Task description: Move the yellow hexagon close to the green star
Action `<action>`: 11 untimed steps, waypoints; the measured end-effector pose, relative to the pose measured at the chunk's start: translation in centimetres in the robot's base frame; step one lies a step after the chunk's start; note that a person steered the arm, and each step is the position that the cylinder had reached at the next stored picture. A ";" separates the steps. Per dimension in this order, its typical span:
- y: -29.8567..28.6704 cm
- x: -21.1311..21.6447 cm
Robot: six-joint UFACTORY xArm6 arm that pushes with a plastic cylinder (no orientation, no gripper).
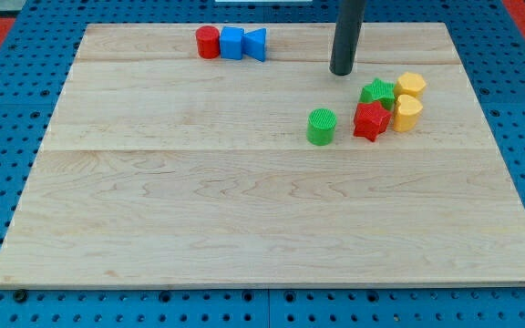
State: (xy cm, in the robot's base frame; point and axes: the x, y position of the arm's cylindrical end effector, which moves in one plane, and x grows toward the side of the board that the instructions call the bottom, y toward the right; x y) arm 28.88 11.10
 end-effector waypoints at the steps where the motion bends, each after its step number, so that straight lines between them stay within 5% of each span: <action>1: 1.3 -2.2; 6: 13.5 2.2; 8: 12.2 4.6; 9: 5.6 4.5; 11: 2.2 2.9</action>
